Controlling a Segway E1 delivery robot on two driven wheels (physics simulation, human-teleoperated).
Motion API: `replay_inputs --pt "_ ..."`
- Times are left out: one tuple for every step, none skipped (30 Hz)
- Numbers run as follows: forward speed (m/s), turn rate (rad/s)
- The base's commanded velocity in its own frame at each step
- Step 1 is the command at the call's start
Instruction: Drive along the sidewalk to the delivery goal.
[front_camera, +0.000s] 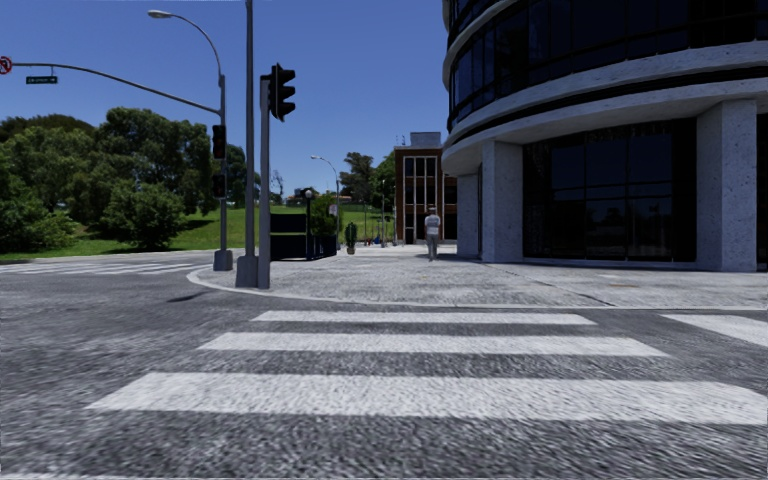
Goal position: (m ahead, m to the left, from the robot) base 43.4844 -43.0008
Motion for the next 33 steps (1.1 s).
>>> replay_inputs --pt "1.64 0.0" --pt "1.64 0.0" --pt "1.64 0.0" --pt "1.64 0.0" --pt "1.64 0.0" --pt "1.64 0.0" --pt "1.64 0.0" --pt "1.64 0.0" --pt "1.64 0.0" --pt "1.64 0.0" --pt "1.64 0.0" --pt "1.64 0.0" --pt "1.64 0.0" --pt "1.64 0.0" --pt "1.65 0.0" --pt "1.66 0.0" --pt "1.68 0.0" --pt "1.68 0.0" --pt "1.69 0.0" --pt "1.7 0.0" --pt "1.71 0.0" --pt "1.71 0.0" --pt "1.71 0.0" --pt "1.71 0.0" --pt "1.71 0.0" --pt "1.71 0.0" --pt "1.71 0.0" --pt "1.71 0.0" --pt "1.71 0.0" --pt "1.71 0.0" --pt "1.71 0.0" --pt "1.71 0.0" --pt "1.71 0.0"
